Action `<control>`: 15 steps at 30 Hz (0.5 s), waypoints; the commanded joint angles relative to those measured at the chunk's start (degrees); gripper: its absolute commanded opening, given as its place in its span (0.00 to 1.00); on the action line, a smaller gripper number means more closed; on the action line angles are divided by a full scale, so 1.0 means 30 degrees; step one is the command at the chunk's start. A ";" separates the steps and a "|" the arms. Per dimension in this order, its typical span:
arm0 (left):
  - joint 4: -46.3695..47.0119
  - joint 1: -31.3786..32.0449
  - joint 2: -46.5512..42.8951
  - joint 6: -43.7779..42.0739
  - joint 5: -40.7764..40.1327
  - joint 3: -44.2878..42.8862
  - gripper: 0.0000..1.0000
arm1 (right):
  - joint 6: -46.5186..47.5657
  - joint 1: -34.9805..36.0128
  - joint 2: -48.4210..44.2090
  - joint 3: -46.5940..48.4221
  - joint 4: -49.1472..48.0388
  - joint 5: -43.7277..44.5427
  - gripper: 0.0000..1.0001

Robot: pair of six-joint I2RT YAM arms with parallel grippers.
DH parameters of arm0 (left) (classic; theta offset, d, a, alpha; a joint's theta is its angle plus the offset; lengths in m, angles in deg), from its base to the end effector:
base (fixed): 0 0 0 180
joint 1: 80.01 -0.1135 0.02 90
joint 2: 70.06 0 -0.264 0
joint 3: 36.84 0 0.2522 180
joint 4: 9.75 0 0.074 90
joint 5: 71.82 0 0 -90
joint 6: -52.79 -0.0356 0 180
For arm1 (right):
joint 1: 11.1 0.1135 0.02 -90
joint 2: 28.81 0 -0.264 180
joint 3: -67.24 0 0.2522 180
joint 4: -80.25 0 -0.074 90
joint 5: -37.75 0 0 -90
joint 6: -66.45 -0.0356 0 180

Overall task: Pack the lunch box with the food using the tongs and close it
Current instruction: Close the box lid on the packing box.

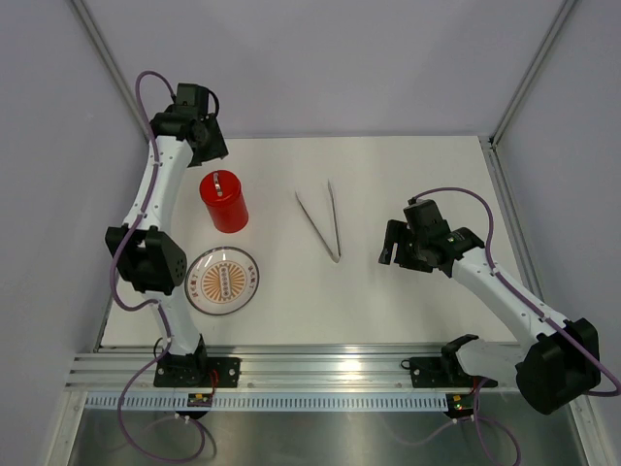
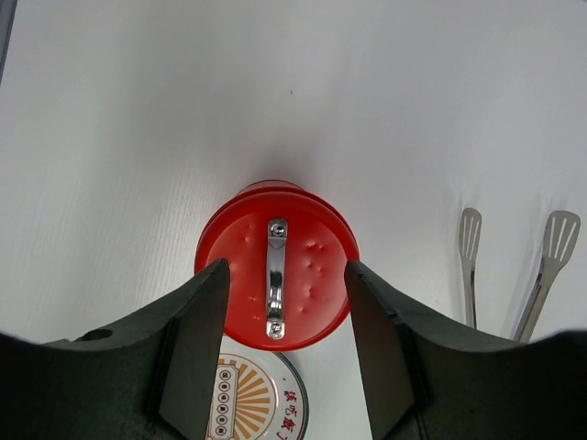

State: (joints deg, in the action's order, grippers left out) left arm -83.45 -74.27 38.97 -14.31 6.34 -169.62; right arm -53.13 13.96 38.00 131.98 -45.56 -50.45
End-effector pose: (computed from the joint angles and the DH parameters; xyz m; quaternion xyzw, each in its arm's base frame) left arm 0.4056 -0.0334 0.3813 -0.1743 0.9188 0.0096 0.3540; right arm 0.2079 0.0960 0.2559 0.0423 0.9559 0.1198 0.2647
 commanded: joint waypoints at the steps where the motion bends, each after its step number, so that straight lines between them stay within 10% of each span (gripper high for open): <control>1: 0.0234 0.0080 0.0858 -0.0132 -0.0158 0.0970 0.57 | -0.0129 -0.0033 -0.0501 0.0526 0.0148 -0.0279 0.79; 15: -0.2019 0.0197 0.2006 -0.0336 -0.0244 0.0596 0.56 | -0.0129 -0.0062 -0.0618 0.0496 0.0120 -0.0396 0.79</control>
State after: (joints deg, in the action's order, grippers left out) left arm -82.95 -73.99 45.31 -14.09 6.41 -166.19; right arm -53.13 13.96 37.43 131.98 -45.41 -50.45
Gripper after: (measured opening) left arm 0.559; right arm 0.792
